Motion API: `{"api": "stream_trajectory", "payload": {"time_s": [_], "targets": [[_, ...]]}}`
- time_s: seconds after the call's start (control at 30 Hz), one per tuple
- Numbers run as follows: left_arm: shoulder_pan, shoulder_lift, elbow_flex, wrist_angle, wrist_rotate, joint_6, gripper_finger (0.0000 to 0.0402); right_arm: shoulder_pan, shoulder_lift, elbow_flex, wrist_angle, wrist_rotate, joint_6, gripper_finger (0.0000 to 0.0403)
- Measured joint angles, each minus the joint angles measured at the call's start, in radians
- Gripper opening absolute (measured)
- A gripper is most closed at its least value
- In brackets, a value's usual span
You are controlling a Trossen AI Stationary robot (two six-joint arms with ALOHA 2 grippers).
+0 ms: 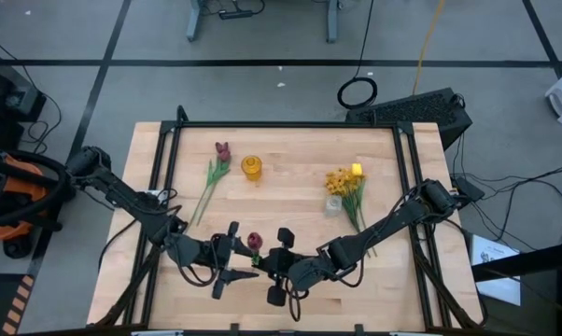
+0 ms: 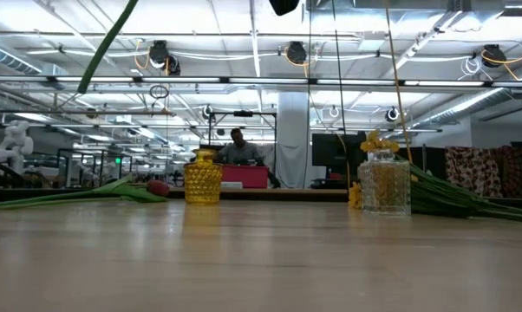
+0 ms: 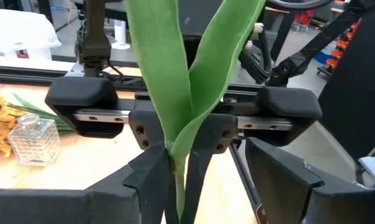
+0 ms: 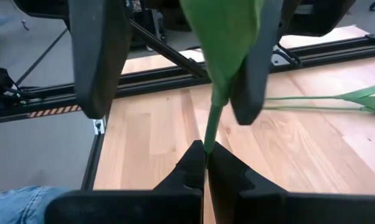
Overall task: Sort flowers into vase by color
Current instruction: Put the red flower into the yellow vase
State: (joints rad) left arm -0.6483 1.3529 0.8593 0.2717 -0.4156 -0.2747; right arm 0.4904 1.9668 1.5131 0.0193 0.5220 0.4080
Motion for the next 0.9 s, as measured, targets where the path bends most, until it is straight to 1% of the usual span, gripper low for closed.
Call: {"api": "stream_trajectory", "payload": {"time_s": [0.3,0.4,0.57,0.83,0.9], "targets": [[0.000,0.000,0.000,-0.023,0.000,-0.006,0.0208,0.000,0.000,0.000,0.001,0.001,0.000,0.0000],[0.000,0.000,0.000,-0.022,0.000,-0.006,0.0196,0.000,0.000,0.000,0.001,0.000,0.000,0.0000],[0.000,0.000,0.000,-0.023,0.000,-0.006,0.0144,0.000,0.000,0.000,0.002,-0.001,0.000,0.0000],[0.001,-0.010,0.000,-0.034,-0.005,0.005,0.0024,0.003,0.000,0.000,0.009,-0.005,-0.005,0.0003],[0.001,-0.026,-0.001,-0.038,-0.005,0.022,0.0011,0.007,0.000,0.000,0.016,0.001,-0.003,0.0013]]}}
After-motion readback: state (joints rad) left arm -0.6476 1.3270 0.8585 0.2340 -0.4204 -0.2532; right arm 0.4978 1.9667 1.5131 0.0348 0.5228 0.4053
